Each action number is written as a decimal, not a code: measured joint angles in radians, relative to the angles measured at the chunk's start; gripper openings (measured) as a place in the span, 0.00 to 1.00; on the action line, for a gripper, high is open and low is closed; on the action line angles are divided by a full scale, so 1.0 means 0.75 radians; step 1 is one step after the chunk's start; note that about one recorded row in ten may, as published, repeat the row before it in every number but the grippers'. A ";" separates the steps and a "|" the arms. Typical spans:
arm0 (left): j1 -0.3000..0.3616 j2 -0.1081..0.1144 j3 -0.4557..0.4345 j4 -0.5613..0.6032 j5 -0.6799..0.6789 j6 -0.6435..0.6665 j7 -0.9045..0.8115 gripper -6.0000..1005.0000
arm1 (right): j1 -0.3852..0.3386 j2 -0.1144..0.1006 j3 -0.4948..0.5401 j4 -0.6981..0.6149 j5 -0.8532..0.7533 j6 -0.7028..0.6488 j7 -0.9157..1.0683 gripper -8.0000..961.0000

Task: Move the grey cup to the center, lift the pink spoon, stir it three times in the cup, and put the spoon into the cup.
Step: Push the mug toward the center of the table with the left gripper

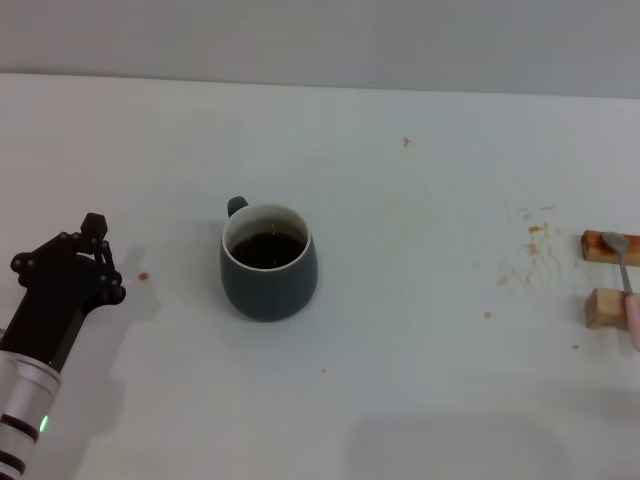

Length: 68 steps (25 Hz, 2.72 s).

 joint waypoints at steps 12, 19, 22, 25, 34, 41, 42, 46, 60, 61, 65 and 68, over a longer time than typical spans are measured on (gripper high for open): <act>-0.008 0.000 0.030 -0.012 0.009 -0.073 -0.003 0.00 | -0.006 0.000 0.000 0.000 0.000 -0.003 0.002 0.80; -0.030 -0.002 0.079 -0.017 0.010 -0.083 -0.009 0.00 | -0.006 0.000 0.000 0.000 0.000 -0.007 0.003 0.80; -0.052 -0.004 0.115 -0.026 0.008 -0.101 -0.012 0.00 | -0.008 0.000 -0.001 0.000 0.000 -0.011 0.004 0.80; -0.052 -0.004 0.115 -0.026 0.008 -0.101 -0.012 0.00 | -0.008 0.000 -0.002 0.002 0.000 -0.012 0.004 0.80; -0.093 -0.006 0.167 -0.058 0.010 -0.155 -0.012 0.00 | -0.006 0.000 -0.002 0.008 0.000 -0.014 0.009 0.80; -0.152 -0.006 0.226 -0.090 0.010 -0.219 -0.012 0.00 | -0.006 0.000 -0.002 0.008 0.000 -0.014 0.010 0.80; -0.153 -0.006 0.227 -0.094 0.010 -0.226 -0.012 0.00 | -0.006 0.000 -0.002 0.008 0.000 -0.014 0.010 0.80; -0.155 -0.006 0.248 -0.106 0.010 -0.242 -0.012 0.00 | -0.007 0.000 -0.002 0.008 0.000 -0.014 0.010 0.80; -0.192 -0.006 0.342 -0.167 0.010 -0.313 -0.012 0.00 | -0.010 0.000 -0.002 0.005 0.000 -0.010 0.010 0.80; -0.205 -0.006 0.358 -0.172 0.010 -0.323 -0.008 0.00 | -0.010 0.000 -0.002 0.005 0.000 -0.009 0.010 0.80; -0.211 -0.006 0.357 -0.160 0.009 -0.325 -0.003 0.00 | -0.010 0.000 -0.003 0.004 0.000 -0.006 0.010 0.80; -0.215 -0.006 0.345 -0.139 0.001 -0.325 -0.003 0.00 | -0.010 0.000 -0.004 0.003 0.000 -0.006 0.010 0.80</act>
